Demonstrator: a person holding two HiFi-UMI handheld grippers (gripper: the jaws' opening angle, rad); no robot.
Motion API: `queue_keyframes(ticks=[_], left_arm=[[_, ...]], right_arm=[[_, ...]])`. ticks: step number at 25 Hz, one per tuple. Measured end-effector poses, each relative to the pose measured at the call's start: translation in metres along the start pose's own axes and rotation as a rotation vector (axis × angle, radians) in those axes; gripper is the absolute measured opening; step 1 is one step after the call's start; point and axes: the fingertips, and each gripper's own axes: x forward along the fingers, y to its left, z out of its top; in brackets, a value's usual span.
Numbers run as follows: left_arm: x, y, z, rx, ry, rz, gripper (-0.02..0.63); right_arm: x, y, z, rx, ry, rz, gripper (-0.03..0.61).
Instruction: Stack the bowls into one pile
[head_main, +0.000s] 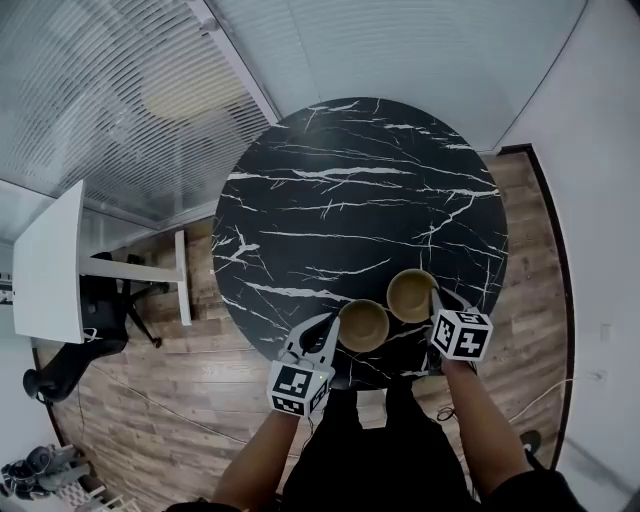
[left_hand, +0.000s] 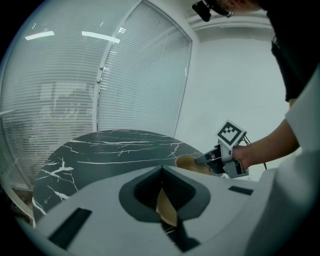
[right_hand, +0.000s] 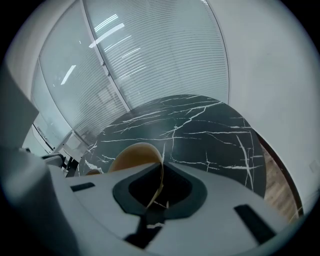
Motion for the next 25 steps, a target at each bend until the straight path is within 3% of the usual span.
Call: queue_keyframes(ticks=[14,25], left_arm=[[-0.013,-0.009,0.001,-0.013,-0.038,0.02,0.014],[-0.046,0.011,0.003,-0.022,-0.097,0.122,0.014]], right_arm=[[-0.028,0.029,0.027,-0.027,-0.063,0.065,0.026],[-0.027,0.088,0.017,-0.105,-0.021,0.166,0.026]])
